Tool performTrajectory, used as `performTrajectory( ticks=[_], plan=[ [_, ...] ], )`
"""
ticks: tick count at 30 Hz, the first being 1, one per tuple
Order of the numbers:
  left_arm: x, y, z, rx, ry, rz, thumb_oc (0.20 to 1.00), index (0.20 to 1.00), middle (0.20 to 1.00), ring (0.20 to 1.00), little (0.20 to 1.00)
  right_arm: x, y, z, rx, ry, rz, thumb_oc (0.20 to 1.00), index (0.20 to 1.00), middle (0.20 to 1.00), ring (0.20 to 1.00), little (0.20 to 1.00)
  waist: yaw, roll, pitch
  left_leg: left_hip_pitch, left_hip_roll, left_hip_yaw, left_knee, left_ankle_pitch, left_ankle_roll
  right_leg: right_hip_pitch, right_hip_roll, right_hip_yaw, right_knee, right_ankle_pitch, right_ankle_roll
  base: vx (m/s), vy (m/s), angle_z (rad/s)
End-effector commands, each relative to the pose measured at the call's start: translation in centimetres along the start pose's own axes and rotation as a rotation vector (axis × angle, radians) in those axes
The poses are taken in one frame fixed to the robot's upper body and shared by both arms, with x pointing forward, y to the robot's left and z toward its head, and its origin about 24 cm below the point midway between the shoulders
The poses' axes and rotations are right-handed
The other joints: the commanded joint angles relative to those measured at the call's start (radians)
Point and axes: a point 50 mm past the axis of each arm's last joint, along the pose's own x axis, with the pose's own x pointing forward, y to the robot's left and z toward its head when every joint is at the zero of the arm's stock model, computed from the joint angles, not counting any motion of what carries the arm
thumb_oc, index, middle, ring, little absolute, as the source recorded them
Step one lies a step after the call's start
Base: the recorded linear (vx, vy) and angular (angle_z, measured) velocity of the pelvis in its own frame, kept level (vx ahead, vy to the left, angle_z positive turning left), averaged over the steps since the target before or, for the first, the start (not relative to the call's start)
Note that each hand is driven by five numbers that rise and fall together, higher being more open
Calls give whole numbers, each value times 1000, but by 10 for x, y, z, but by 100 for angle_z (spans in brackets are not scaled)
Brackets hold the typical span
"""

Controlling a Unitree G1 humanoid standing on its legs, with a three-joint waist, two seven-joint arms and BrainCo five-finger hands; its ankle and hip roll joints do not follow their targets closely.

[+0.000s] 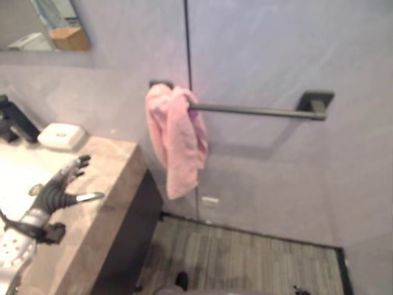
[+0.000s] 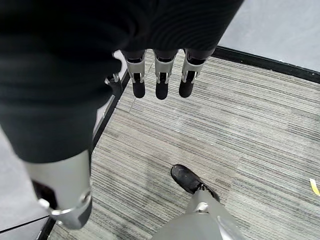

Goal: Put brush and paste in cup on sink, flatten towel.

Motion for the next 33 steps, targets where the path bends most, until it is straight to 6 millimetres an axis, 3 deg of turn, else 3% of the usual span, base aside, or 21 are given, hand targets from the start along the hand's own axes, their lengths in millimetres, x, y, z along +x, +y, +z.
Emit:
performTrajectory(
  ticks=[1,18,33],
  plan=[
    [16,19,31,78,-171,100,1000,1000,1000,1000,1000,4,-6,26,-27,-77,-27,1000,1000,1000,1000,1000,-27,-40,34,6,4,21,13,-35,-5,-28,-83,52,17,131,67,0,0,0],
    [39,14,26,90,-170,128,1000,1000,1000,1000,1000,2,-7,12,-37,-31,-26,1000,1000,1000,1000,1000,-98,-42,44,3,19,81,13,-49,-5,-75,-73,118,16,136,62,18,4,-12],
    [47,7,21,7,-175,171,1000,1000,1000,1000,1000,3,-4,21,-51,-66,-18,1000,1000,1000,1000,1000,-127,-48,42,8,32,121,13,-56,-10,-97,-64,160,3,141,62,18,-2,-9]
  ],
)
